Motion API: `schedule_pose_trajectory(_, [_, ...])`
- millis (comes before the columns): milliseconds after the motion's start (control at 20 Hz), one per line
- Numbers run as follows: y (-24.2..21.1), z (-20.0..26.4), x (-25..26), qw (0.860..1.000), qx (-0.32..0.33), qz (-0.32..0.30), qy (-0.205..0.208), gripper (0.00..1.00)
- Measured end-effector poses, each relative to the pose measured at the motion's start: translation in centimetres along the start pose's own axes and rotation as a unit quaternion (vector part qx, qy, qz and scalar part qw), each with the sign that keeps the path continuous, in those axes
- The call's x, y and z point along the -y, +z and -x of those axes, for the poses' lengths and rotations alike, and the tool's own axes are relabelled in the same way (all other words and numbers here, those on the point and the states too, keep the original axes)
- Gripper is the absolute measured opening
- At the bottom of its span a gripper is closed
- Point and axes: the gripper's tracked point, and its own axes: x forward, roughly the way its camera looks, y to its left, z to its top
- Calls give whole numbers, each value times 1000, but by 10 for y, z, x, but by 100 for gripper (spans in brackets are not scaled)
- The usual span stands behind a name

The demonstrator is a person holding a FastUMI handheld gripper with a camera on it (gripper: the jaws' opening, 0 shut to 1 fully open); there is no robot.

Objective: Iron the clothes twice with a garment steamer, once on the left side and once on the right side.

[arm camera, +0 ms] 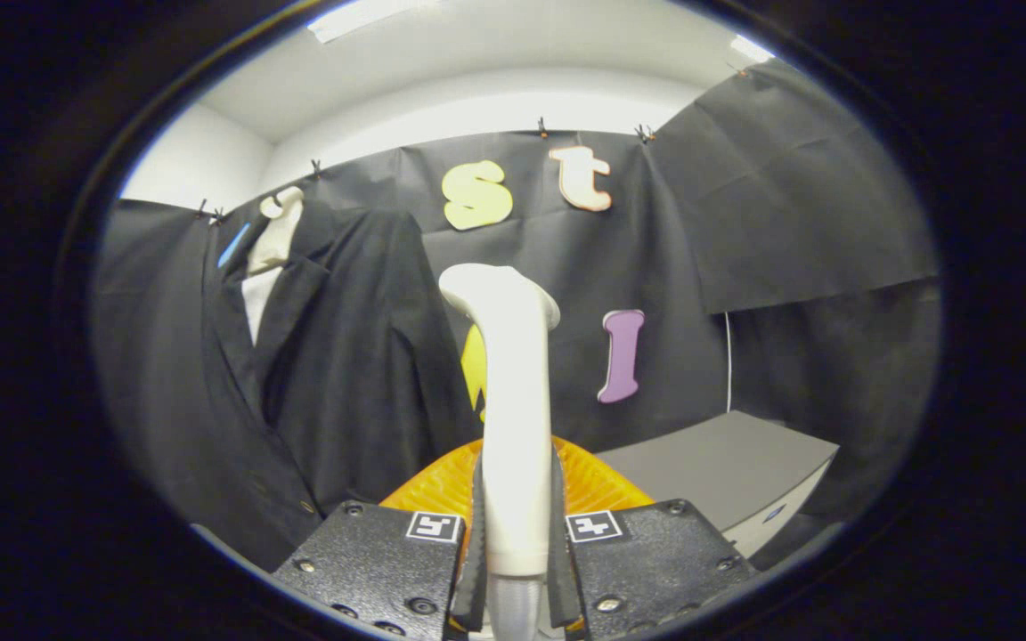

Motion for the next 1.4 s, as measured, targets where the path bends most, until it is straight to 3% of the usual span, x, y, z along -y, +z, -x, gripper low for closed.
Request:
schedule_pose_trajectory(400, [55,-1,-75,990,126,61,14,30])
schedule_pose_trajectory(700, [73,-13,-119,979,175,102,14,30])
schedule_pose_trajectory(1000, [43,-25,-139,980,150,129,11,30])
schedule_pose_trajectory(1400, [-6,-8,-138,982,119,150,0,30])
